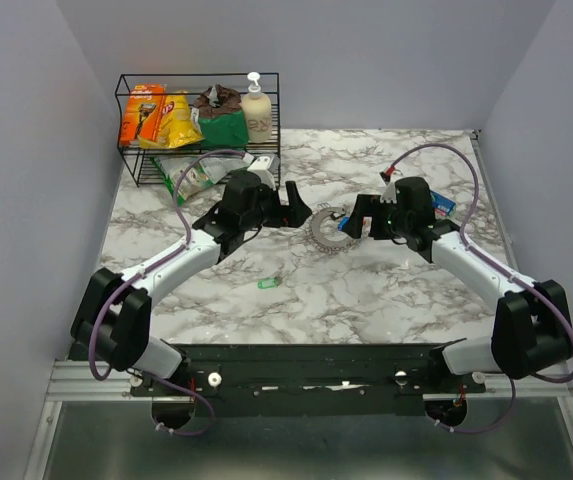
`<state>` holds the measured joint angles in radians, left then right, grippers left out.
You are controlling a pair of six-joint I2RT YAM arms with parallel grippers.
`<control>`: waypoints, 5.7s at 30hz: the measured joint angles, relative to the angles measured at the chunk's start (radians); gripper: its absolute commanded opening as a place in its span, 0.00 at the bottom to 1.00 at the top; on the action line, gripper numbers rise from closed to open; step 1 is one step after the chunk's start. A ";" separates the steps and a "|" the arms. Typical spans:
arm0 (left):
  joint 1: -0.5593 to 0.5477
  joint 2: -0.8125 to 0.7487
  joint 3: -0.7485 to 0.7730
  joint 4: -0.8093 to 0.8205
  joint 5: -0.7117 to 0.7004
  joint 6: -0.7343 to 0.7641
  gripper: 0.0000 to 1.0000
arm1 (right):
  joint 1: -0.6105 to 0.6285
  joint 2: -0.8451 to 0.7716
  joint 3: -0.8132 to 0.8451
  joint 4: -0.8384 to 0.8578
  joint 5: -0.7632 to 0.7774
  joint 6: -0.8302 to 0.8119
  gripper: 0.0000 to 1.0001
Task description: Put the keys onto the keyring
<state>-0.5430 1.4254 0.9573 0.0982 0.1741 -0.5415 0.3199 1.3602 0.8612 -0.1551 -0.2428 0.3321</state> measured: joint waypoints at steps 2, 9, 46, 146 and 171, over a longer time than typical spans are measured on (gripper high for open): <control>-0.016 0.040 0.035 -0.026 -0.010 0.000 0.99 | 0.010 0.023 0.020 -0.010 0.011 -0.004 1.00; -0.021 0.111 0.100 -0.107 -0.025 0.004 0.99 | 0.042 0.113 0.088 -0.058 0.078 -0.030 0.99; 0.065 0.328 0.186 -0.266 0.114 -0.074 0.99 | 0.222 0.356 0.253 -0.208 0.303 -0.124 0.52; 0.098 0.267 0.226 -0.333 0.065 0.021 0.99 | -0.025 0.072 0.114 -0.176 -0.071 0.067 1.00; 0.080 0.423 0.371 -0.325 0.185 0.018 0.78 | -0.038 0.114 0.102 -0.130 -0.186 0.087 1.00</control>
<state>-0.4625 1.8484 1.3281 -0.2264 0.3592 -0.5240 0.2817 1.4742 0.9634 -0.2852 -0.4286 0.4187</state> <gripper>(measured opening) 0.801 0.998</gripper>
